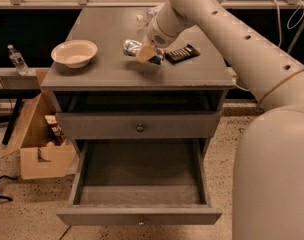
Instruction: Pick redbull can from middle drawer and place on counter
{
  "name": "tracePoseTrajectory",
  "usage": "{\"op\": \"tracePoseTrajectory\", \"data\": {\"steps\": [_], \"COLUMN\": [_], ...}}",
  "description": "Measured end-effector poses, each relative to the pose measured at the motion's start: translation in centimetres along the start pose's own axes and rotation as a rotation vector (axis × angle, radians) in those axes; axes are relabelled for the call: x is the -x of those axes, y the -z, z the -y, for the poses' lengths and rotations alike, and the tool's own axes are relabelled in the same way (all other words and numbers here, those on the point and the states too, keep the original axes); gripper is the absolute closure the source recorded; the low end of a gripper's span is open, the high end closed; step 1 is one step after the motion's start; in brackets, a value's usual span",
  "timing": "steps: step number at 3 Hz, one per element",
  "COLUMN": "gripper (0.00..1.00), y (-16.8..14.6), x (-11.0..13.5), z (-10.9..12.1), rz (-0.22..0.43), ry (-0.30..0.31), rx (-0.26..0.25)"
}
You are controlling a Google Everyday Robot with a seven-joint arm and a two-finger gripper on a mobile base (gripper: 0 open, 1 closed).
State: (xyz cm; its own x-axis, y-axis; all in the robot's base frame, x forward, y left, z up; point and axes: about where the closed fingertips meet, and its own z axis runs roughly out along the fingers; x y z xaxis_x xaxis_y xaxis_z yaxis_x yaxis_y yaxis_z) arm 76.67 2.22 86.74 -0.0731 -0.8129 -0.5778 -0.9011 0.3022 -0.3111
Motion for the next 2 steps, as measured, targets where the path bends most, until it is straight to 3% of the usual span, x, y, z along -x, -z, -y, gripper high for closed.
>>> {"op": "tracePoseTrajectory", "data": {"steps": [2], "gripper": [0.03], "y": [-2.0], "x": [0.4], "z": [5.1], "rz": [-0.01], "ry": [-0.104], "rx": [-0.084]}}
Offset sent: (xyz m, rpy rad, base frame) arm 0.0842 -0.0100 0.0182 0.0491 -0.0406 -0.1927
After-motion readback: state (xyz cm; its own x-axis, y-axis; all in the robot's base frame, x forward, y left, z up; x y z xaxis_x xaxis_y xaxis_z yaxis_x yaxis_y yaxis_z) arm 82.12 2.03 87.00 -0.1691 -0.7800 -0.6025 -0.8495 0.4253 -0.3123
